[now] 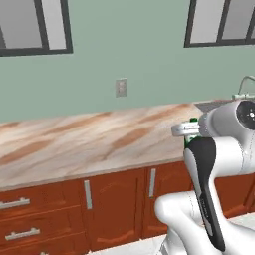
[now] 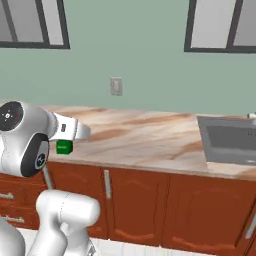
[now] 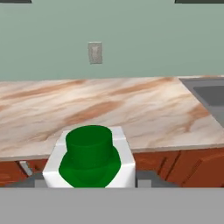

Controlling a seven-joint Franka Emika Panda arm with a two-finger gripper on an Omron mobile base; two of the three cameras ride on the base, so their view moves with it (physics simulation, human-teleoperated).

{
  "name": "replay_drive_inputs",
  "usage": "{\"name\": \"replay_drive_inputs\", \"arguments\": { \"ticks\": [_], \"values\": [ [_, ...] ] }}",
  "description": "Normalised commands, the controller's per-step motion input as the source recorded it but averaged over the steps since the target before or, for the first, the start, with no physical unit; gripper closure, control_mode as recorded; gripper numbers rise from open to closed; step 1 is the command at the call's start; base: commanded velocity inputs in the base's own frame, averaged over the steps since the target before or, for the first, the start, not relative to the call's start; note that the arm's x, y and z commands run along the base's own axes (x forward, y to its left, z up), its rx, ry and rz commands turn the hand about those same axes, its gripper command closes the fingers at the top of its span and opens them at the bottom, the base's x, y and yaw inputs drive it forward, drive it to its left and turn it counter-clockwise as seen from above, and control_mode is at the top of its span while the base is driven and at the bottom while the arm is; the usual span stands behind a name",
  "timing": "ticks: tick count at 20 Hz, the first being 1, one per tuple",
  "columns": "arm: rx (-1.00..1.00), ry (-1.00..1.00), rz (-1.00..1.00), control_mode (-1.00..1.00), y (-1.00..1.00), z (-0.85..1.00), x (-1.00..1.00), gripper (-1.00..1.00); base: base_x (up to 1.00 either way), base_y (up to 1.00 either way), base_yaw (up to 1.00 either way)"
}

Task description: Take out the milk from the fridge and place it on the tray on the counter. Then take the sugar cube near the tray and place it in the tray.

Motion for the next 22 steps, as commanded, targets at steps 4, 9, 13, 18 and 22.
{"name": "replay_drive_inputs", "arguments": {
  "ticks": [4, 9, 13, 18, 22],
  "values": [
    [0.00, 0.00, 0.00, 1.00, 0.00, 0.00, 0.00, 1.00, 0.06, -1.00, -0.53],
    [0.00, 0.00, 0.00, 1.00, 0.00, 0.00, 0.00, 1.00, 0.13, -1.00, -0.59],
    [0.00, 0.00, 0.00, 1.00, 0.00, 0.00, 0.00, 1.00, 0.14, -1.00, -0.62],
    [0.00, 0.00, 0.00, 1.00, 0.00, 0.00, 0.00, 1.00, 0.14, -1.00, -0.62],
    [0.00, 0.00, 0.00, 1.00, 0.00, 0.00, 0.00, 1.00, 0.15, -0.80, -0.65]
  ]
}}
